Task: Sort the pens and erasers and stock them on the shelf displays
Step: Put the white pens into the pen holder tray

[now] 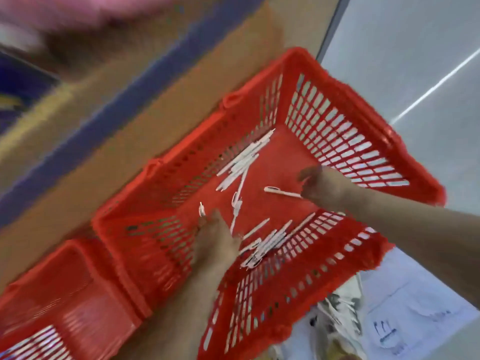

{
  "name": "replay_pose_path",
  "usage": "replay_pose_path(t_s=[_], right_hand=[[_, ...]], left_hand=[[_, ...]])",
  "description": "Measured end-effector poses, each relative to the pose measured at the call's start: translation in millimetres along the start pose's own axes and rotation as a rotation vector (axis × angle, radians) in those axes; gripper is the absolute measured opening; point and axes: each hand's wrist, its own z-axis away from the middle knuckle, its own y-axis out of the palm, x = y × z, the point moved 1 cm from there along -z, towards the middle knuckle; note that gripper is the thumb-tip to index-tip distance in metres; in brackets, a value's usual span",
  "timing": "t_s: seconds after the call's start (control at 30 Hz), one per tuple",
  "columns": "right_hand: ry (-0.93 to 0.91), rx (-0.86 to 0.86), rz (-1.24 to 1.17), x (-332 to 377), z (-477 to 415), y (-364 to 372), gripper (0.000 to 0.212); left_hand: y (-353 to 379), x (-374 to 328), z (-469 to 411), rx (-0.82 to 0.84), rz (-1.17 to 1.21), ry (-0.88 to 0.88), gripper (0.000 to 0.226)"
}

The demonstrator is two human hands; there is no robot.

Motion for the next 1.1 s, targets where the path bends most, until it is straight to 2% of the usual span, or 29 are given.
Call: replay_pose_path(t_s=[0.07, 0.13, 0.27, 0.33, 0.47, 0.57, 0.63, 0.67, 0.73, 0.83, 0.93, 1.1], right_hand=[[0.001, 0.057, 0.125, -11, -31, 27, 0.039], [-0.080, 0.052, 0.267, -22, -53, 51, 0.038], [-0.069, 0.005, 0.414, -29, -66, 82, 0.035], [-0.073, 0.024, 0.467, -27, -67, 87, 0.037], [0.007, 0.096, 0.294, -23, -74, 84, 0.033], [0.117, 0.084, -0.050, -14, -74, 84, 0.027], [0.099, -0.006, -0.175, -5, -74, 83, 0.016], [0.041, -0.051, -0.152, 2, -75, 82, 0.017], [-0.144, -0.123, 0.024, 15, -81, 84, 0.032], [-0.383, -0.188, 0.325, 33, -98, 87, 0.050], [-0.384, -0.182, 0.483, 44, -109, 87, 0.050], [-0.276, -0.108, 0.617, 39, -105, 92, 0.034]], left_hand=[[28, 7, -35, 0.003, 0.055, -0.090, 0.091], [49, 14, -57, -0.028, 0.089, -0.154, 0.102], [72, 14, -67, -0.144, 0.105, -0.043, 0.088], [76, 14, -65, -0.216, 0.174, -0.072, 0.086], [75, 24, -62, -0.348, 0.339, -0.334, 0.087], [69, 31, -65, -0.354, 0.328, -0.382, 0.082], [67, 29, -70, -0.300, 0.326, -0.400, 0.068], [65, 27, -72, -0.256, 0.312, -0.395, 0.059], [64, 20, -74, -0.180, 0.252, -0.340, 0.042], [63, 15, -77, -0.123, 0.160, -0.251, 0.032], [59, 18, -84, -0.077, 0.135, -0.224, 0.032], [47, 15, -88, -0.076, 0.266, -0.171, 0.026]])
